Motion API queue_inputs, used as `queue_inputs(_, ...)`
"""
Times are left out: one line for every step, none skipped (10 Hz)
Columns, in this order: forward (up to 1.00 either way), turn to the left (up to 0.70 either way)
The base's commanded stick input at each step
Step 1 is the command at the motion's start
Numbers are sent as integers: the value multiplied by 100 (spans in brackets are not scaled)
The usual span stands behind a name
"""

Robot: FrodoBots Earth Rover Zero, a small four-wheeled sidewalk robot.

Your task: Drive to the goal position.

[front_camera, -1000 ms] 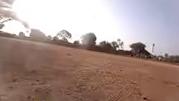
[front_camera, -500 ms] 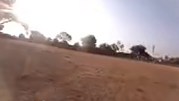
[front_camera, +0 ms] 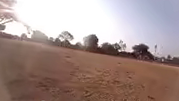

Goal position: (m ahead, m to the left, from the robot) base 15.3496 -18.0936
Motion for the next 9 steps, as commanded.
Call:
queue_inputs(70,0)
queue_inputs(70,0)
queue_inputs(70,0)
queue_inputs(70,0)
queue_inputs(70,0)
queue_inputs(70,0)
queue_inputs(70,0)
queue_inputs(70,0)
queue_inputs(70,0)
